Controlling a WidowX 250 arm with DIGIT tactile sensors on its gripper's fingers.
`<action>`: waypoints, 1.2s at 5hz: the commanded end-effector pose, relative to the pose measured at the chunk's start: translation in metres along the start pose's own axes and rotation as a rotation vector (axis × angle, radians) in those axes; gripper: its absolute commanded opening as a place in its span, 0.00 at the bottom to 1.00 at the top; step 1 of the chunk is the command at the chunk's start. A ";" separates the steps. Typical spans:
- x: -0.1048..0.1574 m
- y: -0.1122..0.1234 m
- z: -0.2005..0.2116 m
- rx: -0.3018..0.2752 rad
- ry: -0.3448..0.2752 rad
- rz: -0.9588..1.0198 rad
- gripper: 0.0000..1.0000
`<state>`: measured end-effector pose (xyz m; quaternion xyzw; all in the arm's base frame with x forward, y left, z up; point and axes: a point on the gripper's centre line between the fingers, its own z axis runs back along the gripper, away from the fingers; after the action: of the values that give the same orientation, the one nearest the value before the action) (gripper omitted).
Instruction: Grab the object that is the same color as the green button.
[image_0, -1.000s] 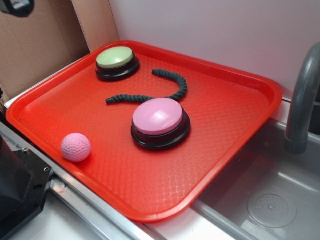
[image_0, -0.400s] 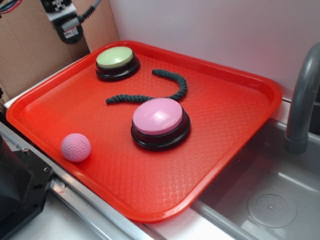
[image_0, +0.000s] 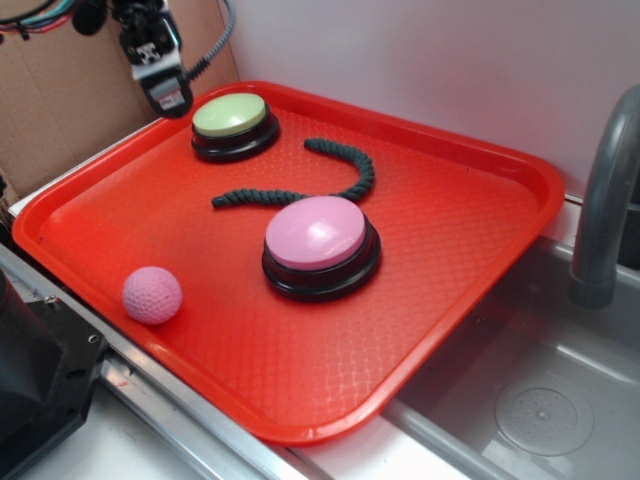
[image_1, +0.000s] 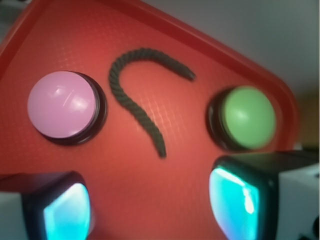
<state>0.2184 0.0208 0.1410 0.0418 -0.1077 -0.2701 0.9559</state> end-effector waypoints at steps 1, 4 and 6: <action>0.019 -0.001 -0.038 0.003 -0.027 -0.169 1.00; 0.013 0.005 -0.096 -0.066 0.028 -0.188 1.00; 0.011 0.004 -0.115 -0.067 0.060 -0.220 1.00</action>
<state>0.2511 0.0272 0.0241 0.0230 -0.0503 -0.3677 0.9283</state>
